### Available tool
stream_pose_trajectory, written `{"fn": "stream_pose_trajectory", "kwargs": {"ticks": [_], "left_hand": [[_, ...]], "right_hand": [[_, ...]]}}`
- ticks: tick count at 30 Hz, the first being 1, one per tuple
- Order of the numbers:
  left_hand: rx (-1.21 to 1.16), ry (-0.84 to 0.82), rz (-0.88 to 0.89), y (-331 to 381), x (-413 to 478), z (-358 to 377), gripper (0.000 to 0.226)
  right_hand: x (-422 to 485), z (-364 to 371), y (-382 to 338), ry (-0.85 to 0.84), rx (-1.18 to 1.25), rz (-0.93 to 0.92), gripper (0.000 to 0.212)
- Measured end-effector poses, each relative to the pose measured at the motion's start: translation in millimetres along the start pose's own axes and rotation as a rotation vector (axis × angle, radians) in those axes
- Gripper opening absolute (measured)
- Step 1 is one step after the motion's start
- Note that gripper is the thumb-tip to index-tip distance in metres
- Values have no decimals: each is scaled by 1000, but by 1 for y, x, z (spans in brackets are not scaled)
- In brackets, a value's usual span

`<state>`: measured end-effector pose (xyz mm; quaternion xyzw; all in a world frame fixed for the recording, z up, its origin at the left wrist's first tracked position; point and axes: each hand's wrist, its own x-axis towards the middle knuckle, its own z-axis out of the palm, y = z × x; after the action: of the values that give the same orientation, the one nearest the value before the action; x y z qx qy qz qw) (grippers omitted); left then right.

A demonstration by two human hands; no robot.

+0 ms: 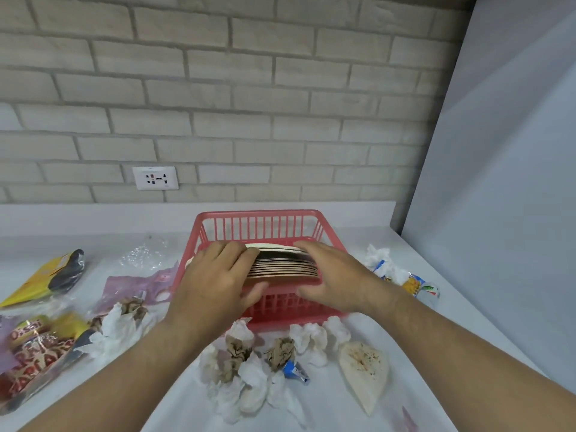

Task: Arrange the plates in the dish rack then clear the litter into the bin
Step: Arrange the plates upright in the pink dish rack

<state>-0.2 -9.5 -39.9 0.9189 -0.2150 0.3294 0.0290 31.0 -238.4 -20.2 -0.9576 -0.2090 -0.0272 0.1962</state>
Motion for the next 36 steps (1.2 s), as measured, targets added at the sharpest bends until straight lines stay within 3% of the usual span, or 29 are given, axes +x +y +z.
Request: {"fn": "stream_pose_trajectory", "kwargs": {"ticks": [7, 11, 16, 22, 27, 36], "left_hand": [[4, -56, -27, -11, 26, -10, 66], [-35, -149, 30, -14, 38, -11, 70], [-56, -259, 168, -8, 42, -6, 53], [48, -299, 203, -5, 51, -6, 35], [185, -372, 251, -11, 59, -9, 29], [197, -403, 162, -38, 88, -15, 21]], "right_hand": [[12, -14, -8, -59, 248, 33, 50], [21, -22, -2, 28, 343, 133, 33], [34, -22, 6, 50, 177, 98, 26], [48, -29, -1, 36, -21, 22, 23], [58, -43, 2, 202, -192, 41, 19], [46, -51, 10, 234, -366, 155, 20]]}}
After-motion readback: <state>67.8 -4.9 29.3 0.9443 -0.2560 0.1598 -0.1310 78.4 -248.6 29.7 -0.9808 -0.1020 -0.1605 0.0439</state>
